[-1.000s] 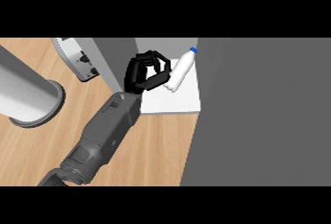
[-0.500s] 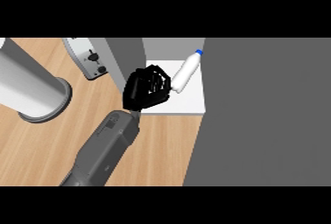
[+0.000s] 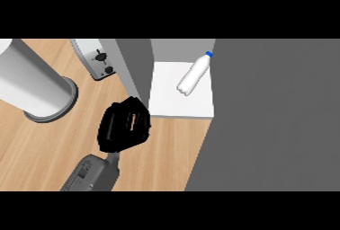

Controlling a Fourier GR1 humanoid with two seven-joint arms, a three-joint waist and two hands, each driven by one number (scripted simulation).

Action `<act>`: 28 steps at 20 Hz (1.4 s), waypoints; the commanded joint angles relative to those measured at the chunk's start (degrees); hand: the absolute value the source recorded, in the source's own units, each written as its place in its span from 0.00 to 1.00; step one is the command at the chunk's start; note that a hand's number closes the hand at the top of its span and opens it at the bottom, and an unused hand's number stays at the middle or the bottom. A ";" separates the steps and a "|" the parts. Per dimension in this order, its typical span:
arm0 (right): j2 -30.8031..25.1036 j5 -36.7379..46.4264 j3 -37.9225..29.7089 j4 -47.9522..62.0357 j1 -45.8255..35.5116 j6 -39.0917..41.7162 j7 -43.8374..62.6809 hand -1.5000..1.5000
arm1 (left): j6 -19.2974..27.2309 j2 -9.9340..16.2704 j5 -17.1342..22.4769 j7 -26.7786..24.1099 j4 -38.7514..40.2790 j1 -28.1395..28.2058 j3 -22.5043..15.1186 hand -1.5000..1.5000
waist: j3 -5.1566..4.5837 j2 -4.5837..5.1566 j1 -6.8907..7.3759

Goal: Pick up the bottled water, place it into the cabinet and close the cabinet

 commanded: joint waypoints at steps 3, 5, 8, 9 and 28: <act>-2.02 -1.74 5.55 -7.33 -2.73 5.53 6.18 1.00 | -0.46 4.42 0.56 0.66 -17.48 17.00 -3.70 1.00 | -0.04 0.12 0.34; -0.16 -0.31 9.05 -6.64 -5.20 6.38 7.99 1.00 | -0.16 6.40 -0.17 -0.16 -21.22 21.66 -4.03 1.00 | -0.10 0.13 0.28; 2.89 -0.33 11.53 -6.77 -8.45 6.47 11.36 1.00 | 0.45 8.41 -0.40 0.90 -27.26 25.45 -4.23 1.00 | -0.14 0.23 -0.07; 4.39 0.42 11.23 -4.15 -10.19 6.12 11.14 1.00 | -0.08 10.15 -0.08 0.55 -31.13 29.55 -4.47 1.00 | -0.15 0.15 0.68; 31.15 -1.42 -7.44 18.86 -44.92 2.49 30.94 1.00 | -12.10 22.62 10.68 -3.19 -47.23 52.85 10.29 1.00 | -0.06 1.04 0.23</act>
